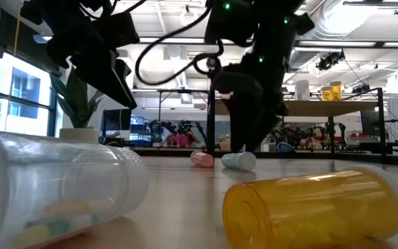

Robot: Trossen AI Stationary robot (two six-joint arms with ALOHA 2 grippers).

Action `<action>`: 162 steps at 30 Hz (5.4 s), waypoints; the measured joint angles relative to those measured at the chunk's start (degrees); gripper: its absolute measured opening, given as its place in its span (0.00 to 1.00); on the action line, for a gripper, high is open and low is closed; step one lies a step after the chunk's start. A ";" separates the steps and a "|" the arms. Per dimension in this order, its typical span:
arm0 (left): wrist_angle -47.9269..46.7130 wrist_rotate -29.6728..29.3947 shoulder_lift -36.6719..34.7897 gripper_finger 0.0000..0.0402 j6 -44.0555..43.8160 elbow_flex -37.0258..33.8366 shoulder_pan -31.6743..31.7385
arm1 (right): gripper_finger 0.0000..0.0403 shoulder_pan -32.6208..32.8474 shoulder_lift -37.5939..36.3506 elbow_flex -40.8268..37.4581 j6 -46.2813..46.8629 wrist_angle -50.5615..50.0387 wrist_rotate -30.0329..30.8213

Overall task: Pick and place medicine bottles onto shelf by color
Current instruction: Put the green pill bottle on the shelf aligned with the other green pill bottles

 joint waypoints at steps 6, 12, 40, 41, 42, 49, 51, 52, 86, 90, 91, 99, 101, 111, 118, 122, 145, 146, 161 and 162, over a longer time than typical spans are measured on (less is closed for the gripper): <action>0.00 0.01 0.02 0.43 0.00 0.00 0.00 | 0.60 -0.62 2.18 0.00 0.23 0.25 0.04; 0.00 0.02 0.02 0.43 0.00 0.00 0.00 | 0.51 -0.70 2.55 -0.02 0.22 0.10 -0.13; 0.23 0.13 0.02 0.47 -3.47 0.04 0.20 | 0.20 8.46 2.47 15.22 -19.64 -17.82 4.54; 0.24 0.13 0.02 0.49 -4.29 0.04 0.35 | 0.20 8.91 2.47 15.84 -21.43 -17.89 4.73; 0.22 0.17 0.02 0.51 -4.92 0.04 0.55 | 0.20 9.25 2.47 16.43 -23.03 -17.79 4.90; 3.39 7.19 0.04 0.64 -9.46 0.04 3.37 | 0.22 10.44 2.47 19.27 -37.62 -17.89 11.26; 7.35 12.23 0.04 0.64 -10.51 0.04 3.94 | 0.22 10.44 2.47 19.95 -41.27 -17.86 13.99; 9.63 14.34 0.06 0.64 -10.58 0.04 3.98 | 0.22 10.44 2.47 20.22 -43.18 -17.77 15.23; 31.71 18.64 13.07 0.63 -11.58 6.68 3.63 | 0.22 16.89 2.47 20.74 -73.68 -15.51 43.69; 31.47 18.55 13.68 0.63 -11.58 7.63 3.63 | 0.22 17.04 2.47 20.74 -73.76 -15.44 43.72; 31.50 18.16 13.68 0.63 -11.58 7.74 3.63 | 0.22 17.12 2.47 20.74 -73.74 -15.42 43.72; 31.12 16.94 13.68 0.51 -12.07 7.74 3.63 | 0.22 17.48 2.47 20.74 -73.76 -15.44 43.72; 31.04 16.94 13.68 0.45 -12.04 7.74 3.63 | 0.22 17.46 2.47 20.74 -73.76 -15.44 43.72; 30.79 17.32 13.66 0.26 -12.22 7.72 3.65 | 0.22 17.50 2.47 20.74 -73.76 -15.61 43.93; 30.77 17.04 13.66 0.24 -12.00 7.72 3.63 | 0.28 17.61 2.45 20.74 -73.72 -15.51 43.89; 31.35 16.03 13.54 0.24 -10.27 7.72 3.65 | 0.36 17.69 2.45 20.74 -71.92 -15.20 43.72; 31.47 20.13 13.53 0.23 2.62 7.72 14.58 | 0.46 15.69 -8.67 20.74 -57.51 -19.61 58.64; 31.64 20.74 13.53 0.23 2.73 7.72 14.92 | 0.46 14.73 -10.11 20.74 -54.63 -20.37 56.76; 40.57 27.04 13.53 0.23 3.16 7.72 14.43 | 0.46 -1.53 -21.84 20.74 -36.93 -18.24 9.66; 41.08 27.03 13.53 0.23 3.40 7.72 13.96 | 0.46 -1.86 -21.82 20.74 -37.15 -17.13 7.06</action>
